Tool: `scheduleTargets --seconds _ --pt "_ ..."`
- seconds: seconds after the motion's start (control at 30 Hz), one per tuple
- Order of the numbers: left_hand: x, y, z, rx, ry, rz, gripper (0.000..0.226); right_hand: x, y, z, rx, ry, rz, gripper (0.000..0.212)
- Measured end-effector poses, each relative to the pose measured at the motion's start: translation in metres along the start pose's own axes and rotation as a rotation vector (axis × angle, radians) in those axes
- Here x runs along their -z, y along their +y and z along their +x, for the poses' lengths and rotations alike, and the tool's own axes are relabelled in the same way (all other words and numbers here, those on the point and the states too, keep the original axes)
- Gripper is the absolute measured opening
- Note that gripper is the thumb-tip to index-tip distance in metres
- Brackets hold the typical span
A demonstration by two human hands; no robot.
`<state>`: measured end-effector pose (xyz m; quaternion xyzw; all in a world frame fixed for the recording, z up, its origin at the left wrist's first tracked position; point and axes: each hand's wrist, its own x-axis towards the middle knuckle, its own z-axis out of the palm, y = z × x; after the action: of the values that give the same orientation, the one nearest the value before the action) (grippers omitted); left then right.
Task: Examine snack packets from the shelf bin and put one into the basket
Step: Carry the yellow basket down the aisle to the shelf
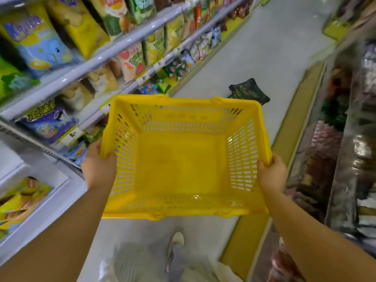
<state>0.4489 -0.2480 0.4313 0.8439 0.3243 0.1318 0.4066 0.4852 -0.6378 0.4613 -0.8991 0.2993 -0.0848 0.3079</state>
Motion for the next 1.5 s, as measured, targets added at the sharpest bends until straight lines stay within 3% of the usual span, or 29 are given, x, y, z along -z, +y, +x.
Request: scheduleTargets --seconds 0.6,0.8,1.5 --pt "-0.235 0.247 0.196 -0.313 -0.295 0.028 0.043 0.009 -0.037 0.231 -0.282 0.264 0.021 0.017" --pt "-0.323 0.338 0.229 -0.405 -0.373 -0.003 0.036 0.019 -0.038 0.321 -0.314 0.35 0.03 0.017" --pt "-0.595 0.602 0.273 -0.339 -0.34 -0.141 0.042 0.074 -0.039 0.708 -0.268 0.35 0.171 0.032"
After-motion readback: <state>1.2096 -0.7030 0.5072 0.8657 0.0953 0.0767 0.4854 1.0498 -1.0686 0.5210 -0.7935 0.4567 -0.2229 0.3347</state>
